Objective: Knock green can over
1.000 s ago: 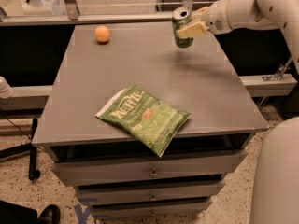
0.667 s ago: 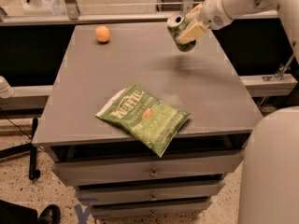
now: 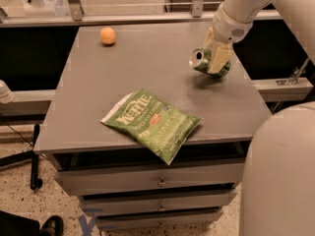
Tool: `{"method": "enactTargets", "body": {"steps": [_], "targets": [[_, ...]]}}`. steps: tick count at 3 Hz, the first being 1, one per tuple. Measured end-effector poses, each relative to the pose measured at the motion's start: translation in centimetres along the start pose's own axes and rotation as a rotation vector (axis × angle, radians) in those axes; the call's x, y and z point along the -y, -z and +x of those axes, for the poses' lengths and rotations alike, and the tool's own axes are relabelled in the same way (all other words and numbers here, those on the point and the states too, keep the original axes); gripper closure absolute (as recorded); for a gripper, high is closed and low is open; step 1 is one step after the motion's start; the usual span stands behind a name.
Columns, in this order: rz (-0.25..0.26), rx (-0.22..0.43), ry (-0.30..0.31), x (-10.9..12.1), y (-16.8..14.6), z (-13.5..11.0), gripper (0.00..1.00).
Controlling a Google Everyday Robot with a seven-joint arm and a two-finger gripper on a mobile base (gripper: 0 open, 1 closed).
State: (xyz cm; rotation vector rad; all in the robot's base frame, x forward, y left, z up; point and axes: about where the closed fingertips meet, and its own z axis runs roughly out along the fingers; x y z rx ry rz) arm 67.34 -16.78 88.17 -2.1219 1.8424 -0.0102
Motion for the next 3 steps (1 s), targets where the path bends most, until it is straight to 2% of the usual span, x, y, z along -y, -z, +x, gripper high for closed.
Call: {"method": "enactTargets", "body": {"steps": [1,2,3], "targets": [[-0.129,-0.168,0.113,-3.4,-1.1,2.0,0.84],[-0.213,-0.248,0.188,-5.3,-1.9,2.6,0.61],[-0.216,-0.251,0.191,-5.3,-1.7,2.6,0.36]]}}
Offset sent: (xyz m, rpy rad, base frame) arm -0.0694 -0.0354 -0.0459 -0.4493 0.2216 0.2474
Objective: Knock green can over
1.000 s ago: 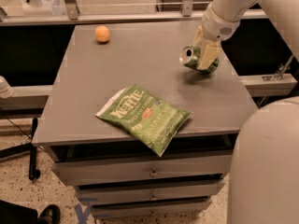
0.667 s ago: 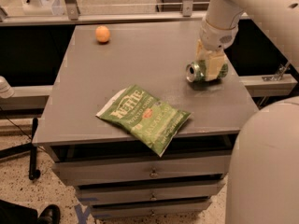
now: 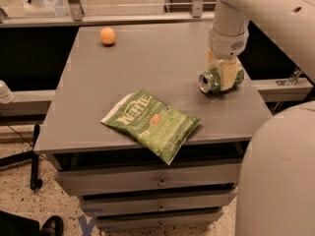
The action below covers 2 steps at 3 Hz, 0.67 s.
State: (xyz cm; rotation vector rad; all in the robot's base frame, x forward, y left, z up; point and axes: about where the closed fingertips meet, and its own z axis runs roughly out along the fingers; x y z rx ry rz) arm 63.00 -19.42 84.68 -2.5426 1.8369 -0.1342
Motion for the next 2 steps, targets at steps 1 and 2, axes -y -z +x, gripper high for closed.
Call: {"method": "enactTargets", "body": {"steps": [1,2], "targets": [[-0.044,0.0,0.033,-0.6,-0.57,-0.35,0.13],[-0.072,0.001,0.055,-1.0,-0.95,-0.53,0.0]]}}
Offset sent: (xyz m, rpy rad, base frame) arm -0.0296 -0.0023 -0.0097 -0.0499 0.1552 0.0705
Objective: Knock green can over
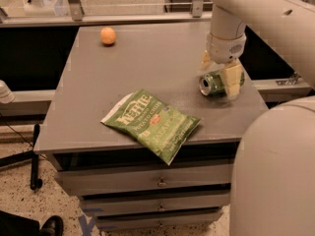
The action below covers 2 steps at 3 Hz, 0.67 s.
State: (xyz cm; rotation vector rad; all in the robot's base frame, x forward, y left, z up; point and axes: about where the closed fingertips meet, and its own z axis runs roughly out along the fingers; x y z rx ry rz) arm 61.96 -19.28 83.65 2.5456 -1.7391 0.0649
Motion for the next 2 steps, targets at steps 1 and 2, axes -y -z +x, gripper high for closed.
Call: {"method": "enactTargets", "body": {"steps": [1,2], "targets": [[-0.009,-0.001,0.008,-0.06,-0.13,-0.02,0.0],[-0.013,0.001,0.01,-0.11,-0.19,0.05,0.0]]}}
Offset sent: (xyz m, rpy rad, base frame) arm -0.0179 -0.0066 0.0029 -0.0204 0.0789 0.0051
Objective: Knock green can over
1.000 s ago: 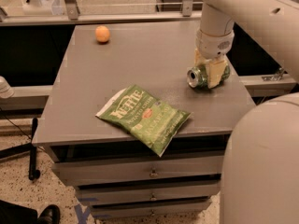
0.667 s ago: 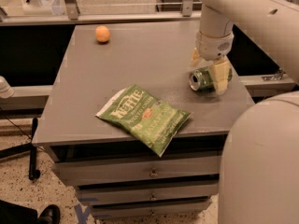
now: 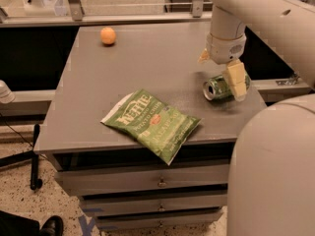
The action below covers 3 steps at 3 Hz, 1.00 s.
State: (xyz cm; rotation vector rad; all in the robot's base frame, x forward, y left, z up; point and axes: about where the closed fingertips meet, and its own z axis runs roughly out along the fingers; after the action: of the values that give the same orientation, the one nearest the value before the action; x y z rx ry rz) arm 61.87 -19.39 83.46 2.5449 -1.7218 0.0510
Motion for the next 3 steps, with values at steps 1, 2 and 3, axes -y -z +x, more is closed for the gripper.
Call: {"method": "enactTargets", "body": {"steps": [1,2,3], "targets": [[0.0,0.009,-0.008,-0.1,0.0,0.2,0.0],[0.006,0.025,-0.029,-0.3,0.2,0.6,0.0],[0.039,0.075,-0.093,-0.7,1.1,1.9,0.0]]}}
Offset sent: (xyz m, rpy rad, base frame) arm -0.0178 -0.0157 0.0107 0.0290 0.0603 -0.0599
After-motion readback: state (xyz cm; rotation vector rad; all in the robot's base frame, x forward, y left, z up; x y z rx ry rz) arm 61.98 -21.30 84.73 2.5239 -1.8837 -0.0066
